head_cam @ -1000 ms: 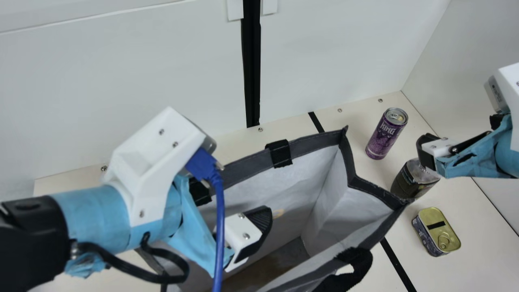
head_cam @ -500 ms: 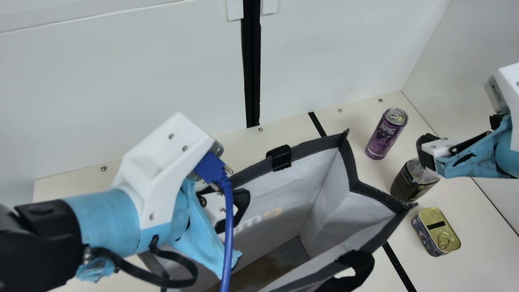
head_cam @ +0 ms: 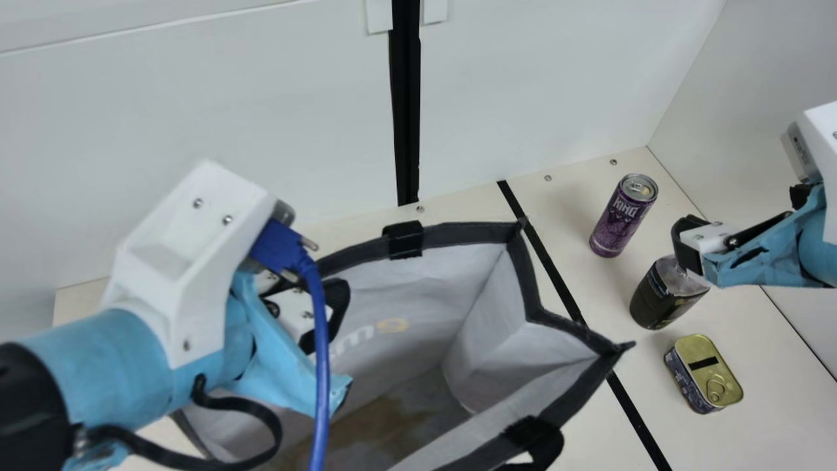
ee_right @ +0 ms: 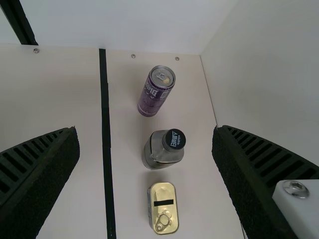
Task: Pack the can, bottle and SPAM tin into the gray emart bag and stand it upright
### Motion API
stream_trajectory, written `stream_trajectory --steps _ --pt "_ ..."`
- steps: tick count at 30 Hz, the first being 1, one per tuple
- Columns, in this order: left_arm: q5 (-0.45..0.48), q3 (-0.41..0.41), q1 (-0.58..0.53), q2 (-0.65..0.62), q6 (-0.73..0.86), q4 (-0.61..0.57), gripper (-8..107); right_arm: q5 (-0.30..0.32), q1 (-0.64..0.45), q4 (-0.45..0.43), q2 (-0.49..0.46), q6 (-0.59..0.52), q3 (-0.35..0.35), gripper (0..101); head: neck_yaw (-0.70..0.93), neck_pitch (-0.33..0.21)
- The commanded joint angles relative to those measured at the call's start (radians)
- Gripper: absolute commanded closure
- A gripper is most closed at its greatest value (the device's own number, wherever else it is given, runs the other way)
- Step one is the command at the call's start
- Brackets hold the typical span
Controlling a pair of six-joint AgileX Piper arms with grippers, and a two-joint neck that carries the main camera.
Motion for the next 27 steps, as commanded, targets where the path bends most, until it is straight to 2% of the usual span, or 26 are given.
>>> stream_trajectory --steps 1,9,27 --pt "0.0 0.002 -0.003 -0.009 -0.031 0.058 107 0.0 0.0 0.0 0.0 0.0 0.0 6 -0.001 -0.023" --pt "0.0 0.04 -0.022 -0.057 -0.154 0.268 107 0.0 0.0 0.0 0.0 0.0 0.0 6 -0.001 -0.023" --pt "0.0 0.24 -0.034 -0.179 -0.468 0.811 107 0.0 0.0 0.0 0.0 0.0 0.0 6 -0.001 -0.023"
